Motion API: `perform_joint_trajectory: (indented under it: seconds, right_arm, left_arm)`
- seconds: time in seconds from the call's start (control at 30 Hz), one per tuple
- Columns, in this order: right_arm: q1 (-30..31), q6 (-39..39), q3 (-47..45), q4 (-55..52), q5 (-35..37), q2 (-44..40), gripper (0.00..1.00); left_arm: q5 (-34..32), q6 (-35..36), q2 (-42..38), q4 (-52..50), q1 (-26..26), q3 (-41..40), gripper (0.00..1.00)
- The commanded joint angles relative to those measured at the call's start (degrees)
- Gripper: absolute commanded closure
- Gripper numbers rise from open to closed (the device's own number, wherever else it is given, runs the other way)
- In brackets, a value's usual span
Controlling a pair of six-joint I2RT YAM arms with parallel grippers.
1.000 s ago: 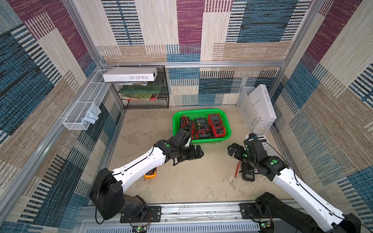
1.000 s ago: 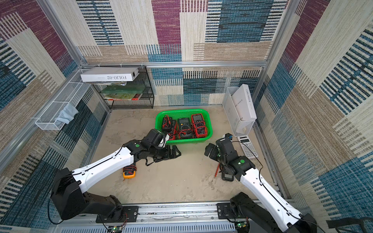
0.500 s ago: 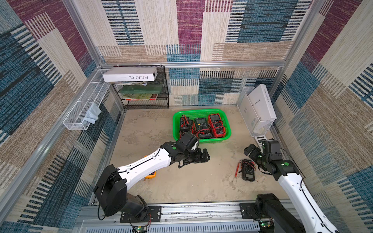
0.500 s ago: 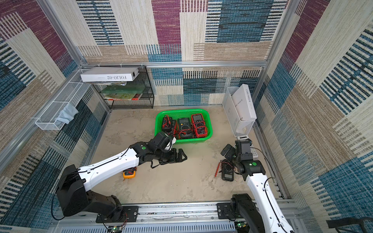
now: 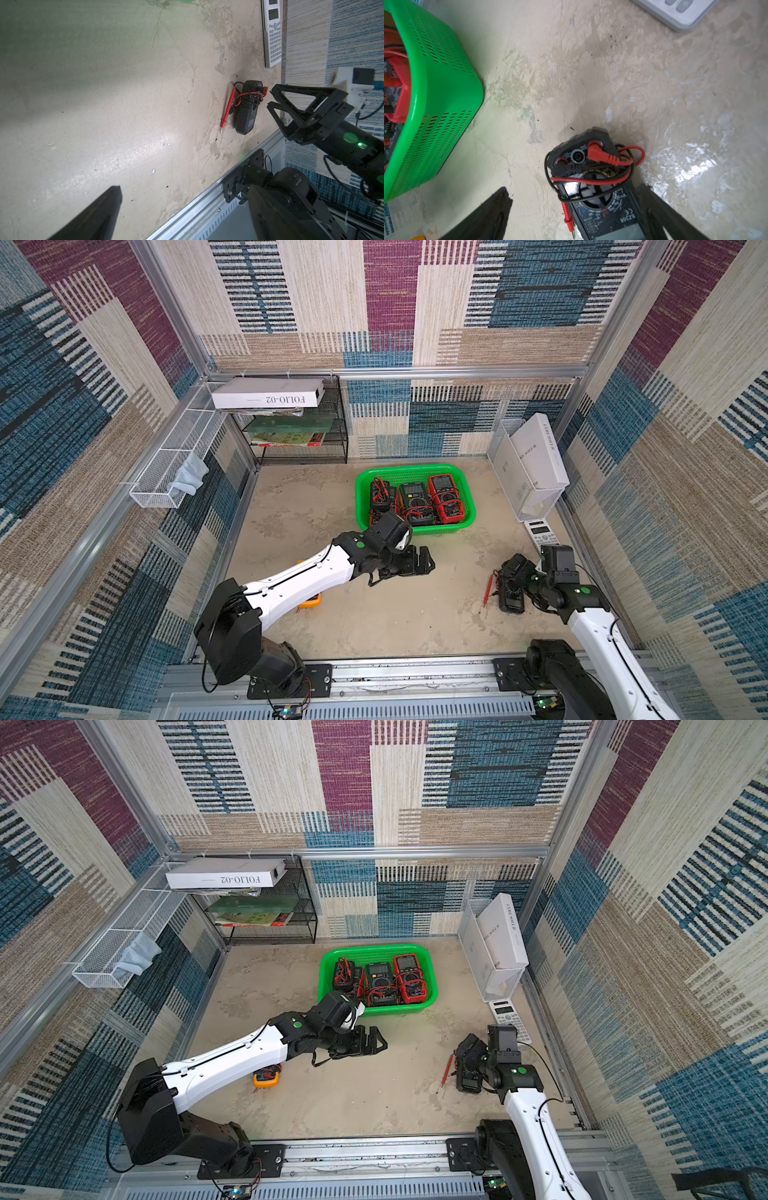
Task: Put the multimeter into the basket
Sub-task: Pick up the multimeter from the center of the board.
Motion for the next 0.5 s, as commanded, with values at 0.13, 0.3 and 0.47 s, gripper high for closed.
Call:
perform_joint_trajectory:
  seconds: [0.13, 0.3, 0.47]
  right_arm:
    - [0.01, 0.79, -2.73, 2.28, -0.08, -0.27, 0.01]
    - [0.01, 0.72, -4.25, 3.32, -0.9, -0.28, 0.0]
    - [0.01, 1.07, -5.9, 4.93, -4.07, -1.2, 0.0]
  left_arm:
    - [0.85, -0.04, 0.11, 1.7, -0.09, -0.04, 0.0]
    - [0.87, -0.1, 0.28, 1.68, -0.11, -0.04, 0.0]
    - [0.82, -0.03, 0.33, 1.73, -0.15, -0.13, 0.0]
